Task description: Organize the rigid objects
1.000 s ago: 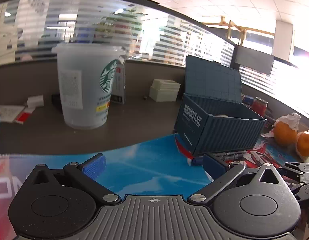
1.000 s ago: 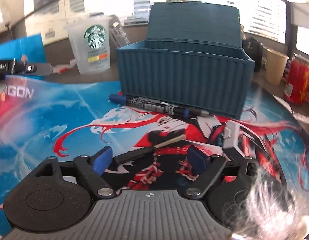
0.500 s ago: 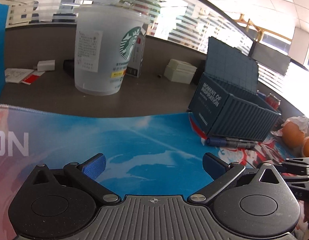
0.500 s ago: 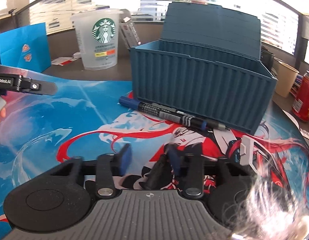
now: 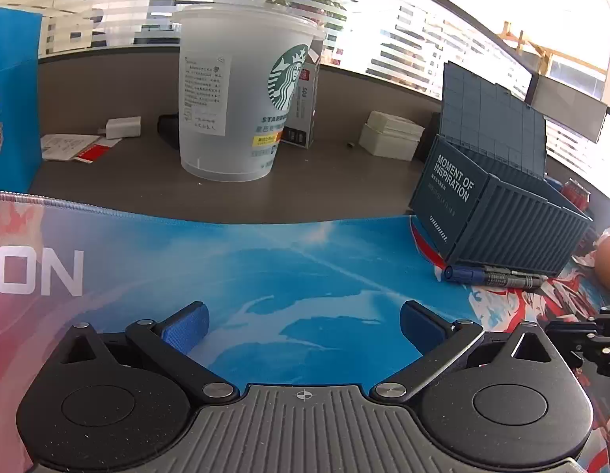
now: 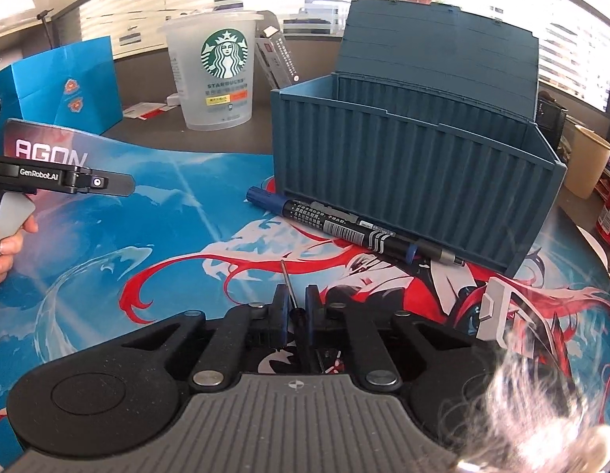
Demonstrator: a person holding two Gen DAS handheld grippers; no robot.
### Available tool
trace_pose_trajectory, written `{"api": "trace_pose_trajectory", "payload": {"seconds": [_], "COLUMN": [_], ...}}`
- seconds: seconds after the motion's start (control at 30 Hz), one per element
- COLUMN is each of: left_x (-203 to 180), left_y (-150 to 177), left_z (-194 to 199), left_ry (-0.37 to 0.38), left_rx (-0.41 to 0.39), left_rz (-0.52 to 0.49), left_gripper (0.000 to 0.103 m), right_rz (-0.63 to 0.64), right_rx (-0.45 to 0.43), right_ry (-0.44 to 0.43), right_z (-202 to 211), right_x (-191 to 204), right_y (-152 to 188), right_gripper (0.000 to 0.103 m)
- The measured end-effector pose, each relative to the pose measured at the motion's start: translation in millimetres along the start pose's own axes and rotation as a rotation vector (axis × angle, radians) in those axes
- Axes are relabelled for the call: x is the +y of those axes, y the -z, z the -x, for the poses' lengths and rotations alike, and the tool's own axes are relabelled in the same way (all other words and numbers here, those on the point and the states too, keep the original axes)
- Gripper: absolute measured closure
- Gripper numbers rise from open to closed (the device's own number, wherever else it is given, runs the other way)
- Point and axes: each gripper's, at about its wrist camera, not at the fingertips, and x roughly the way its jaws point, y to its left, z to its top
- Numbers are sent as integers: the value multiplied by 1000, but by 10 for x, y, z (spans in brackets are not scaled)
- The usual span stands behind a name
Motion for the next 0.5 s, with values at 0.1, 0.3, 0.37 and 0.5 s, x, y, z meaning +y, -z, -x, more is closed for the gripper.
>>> {"api": "trace_pose_trajectory", "payload": {"seconds": [0.1,0.3,0.37,0.5], "left_x": [-17,-104,-131,-169], "left_y": [2,3,8,13], "left_z": [-8,-53,-64,-84], "left_ry": [-9,-50,-63,-84], "left_rx": [3,22,28,37], "left_rz": [-10,-57,-72,-95], "left_gripper": [0,0,0,0], "right_rz": [1,8,-2,-10], "right_rx": [16,12,0,-30], "right_ry": [-27,-89,-113,-142], "right_z": [74,358,452,612], "right_x": [-106,-337,-427,-571], "right_y": [11,-124,-212,-413], "right_gripper": [95,95,95,95]}}
